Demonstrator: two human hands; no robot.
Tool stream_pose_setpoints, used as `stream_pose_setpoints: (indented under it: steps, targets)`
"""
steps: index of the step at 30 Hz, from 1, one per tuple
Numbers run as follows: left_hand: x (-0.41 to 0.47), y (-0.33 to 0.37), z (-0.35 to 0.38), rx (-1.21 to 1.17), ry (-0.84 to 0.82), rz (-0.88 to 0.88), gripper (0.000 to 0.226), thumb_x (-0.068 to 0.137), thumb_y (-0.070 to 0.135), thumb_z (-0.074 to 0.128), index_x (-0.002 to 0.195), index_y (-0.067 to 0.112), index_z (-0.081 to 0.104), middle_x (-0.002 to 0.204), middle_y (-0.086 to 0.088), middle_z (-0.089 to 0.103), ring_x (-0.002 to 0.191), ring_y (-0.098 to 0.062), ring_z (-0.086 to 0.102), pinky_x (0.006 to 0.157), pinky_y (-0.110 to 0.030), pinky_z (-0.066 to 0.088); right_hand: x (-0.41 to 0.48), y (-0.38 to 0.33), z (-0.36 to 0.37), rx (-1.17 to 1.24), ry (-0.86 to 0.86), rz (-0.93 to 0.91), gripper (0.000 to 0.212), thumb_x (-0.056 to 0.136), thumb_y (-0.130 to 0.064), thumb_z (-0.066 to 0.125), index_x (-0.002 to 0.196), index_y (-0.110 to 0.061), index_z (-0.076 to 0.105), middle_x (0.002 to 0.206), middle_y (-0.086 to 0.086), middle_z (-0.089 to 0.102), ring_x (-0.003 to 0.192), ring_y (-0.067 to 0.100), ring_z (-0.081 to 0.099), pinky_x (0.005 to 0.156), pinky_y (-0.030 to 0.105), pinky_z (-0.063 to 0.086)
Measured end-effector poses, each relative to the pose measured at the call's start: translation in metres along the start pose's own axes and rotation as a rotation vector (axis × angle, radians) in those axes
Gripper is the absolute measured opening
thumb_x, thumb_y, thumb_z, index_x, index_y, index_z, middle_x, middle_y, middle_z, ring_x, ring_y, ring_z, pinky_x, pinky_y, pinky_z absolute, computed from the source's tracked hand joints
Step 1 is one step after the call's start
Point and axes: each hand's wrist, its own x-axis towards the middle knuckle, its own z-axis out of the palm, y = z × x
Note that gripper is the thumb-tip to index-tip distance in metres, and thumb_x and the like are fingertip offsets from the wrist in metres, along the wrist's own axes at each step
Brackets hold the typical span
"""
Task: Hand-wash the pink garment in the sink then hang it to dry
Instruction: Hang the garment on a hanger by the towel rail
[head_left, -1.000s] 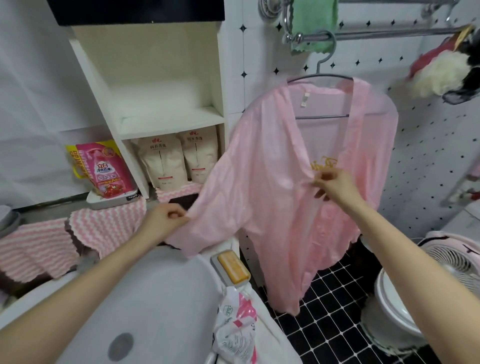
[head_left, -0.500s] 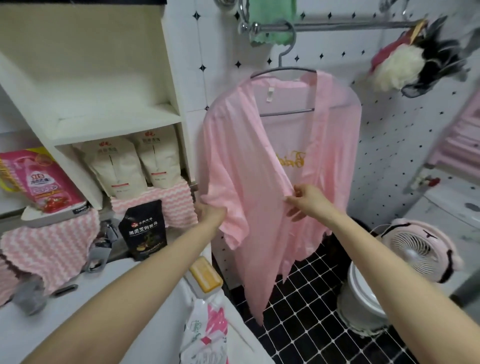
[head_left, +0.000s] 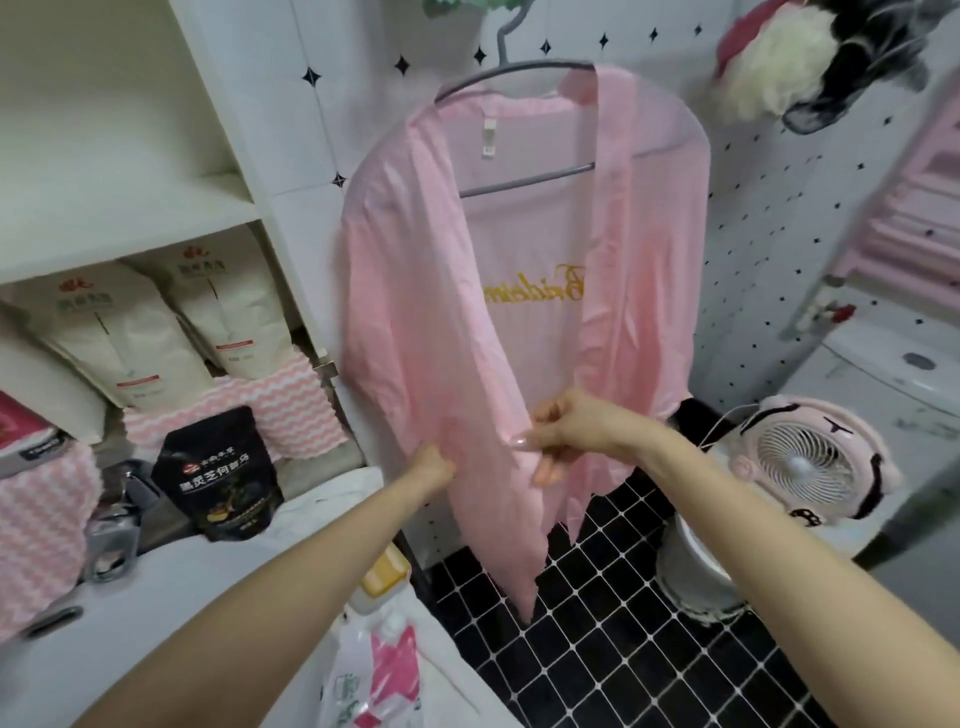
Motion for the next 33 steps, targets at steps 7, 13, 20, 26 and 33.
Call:
stream_pose_setpoints:
  steps: [7, 13, 20, 26, 33]
  targets:
    - [0.021, -0.008, -0.011, -0.054, 0.047, -0.016, 0.04, 0.082, 0.007, 0.049, 0.121, -0.002, 0.051, 0.106, -0.021, 0.06, 0.094, -0.036, 0.061, 0.075, -0.035, 0.05, 0.025, 0.02, -0.007, -0.01, 0.064, 0.001, 0.009, 0.086, 0.003, 0.062, 0.081, -0.001, 0.055, 0.061, 0.01, 0.066, 0.053, 0.014, 0.066, 0.062, 0.035, 0.058]
    - [0.001, 0.034, -0.038, -0.047, 0.329, 0.105, 0.036, 0.09, 0.007, 0.047, 0.126, 0.001, 0.047, 0.129, -0.016, 0.046, 0.12, -0.031, 0.047, 0.091, -0.029, 0.038, 0.042, 0.024, -0.019, -0.18, 0.308, 0.051, 0.028, 0.086, -0.001, 0.058, 0.068, -0.021, 0.053, 0.073, 0.007, 0.061, 0.064, 0.024, 0.059, 0.061, 0.036, 0.049]
    - [-0.029, 0.148, -0.131, -0.123, 1.035, 0.874, 0.046, 0.072, -0.007, 0.046, 0.116, 0.004, 0.052, 0.123, -0.012, 0.05, 0.118, -0.025, 0.043, 0.104, -0.034, 0.033, 0.039, -0.038, -0.102, -0.073, 1.065, -0.3, 0.03, 0.084, -0.009, 0.053, 0.107, -0.02, 0.068, 0.107, -0.001, 0.068, 0.094, 0.02, 0.063, 0.085, 0.037, 0.048]
    - [0.014, 0.211, -0.211, -0.045, 0.922, 0.613, 0.041, 0.092, 0.009, 0.042, 0.133, 0.009, 0.048, 0.135, -0.013, 0.049, 0.127, -0.029, 0.042, 0.107, -0.036, 0.029, 0.057, -0.084, -0.19, -0.346, 1.089, -0.46, 0.043, 0.091, -0.024, 0.056, 0.134, -0.017, 0.054, 0.139, 0.011, 0.05, 0.127, 0.027, 0.045, 0.107, 0.039, 0.034]
    - [0.014, 0.213, -0.239, -0.178, 0.907, 0.661, 0.008, 0.083, 0.015, 0.067, 0.087, 0.008, 0.067, 0.095, -0.008, 0.069, 0.093, -0.026, 0.06, 0.072, -0.029, 0.039, 0.074, -0.105, -0.196, 0.374, 1.059, -0.434, 0.012, 0.08, -0.011, 0.071, 0.091, -0.014, 0.075, 0.092, 0.002, 0.073, 0.082, 0.007, 0.06, 0.079, 0.02, 0.046]
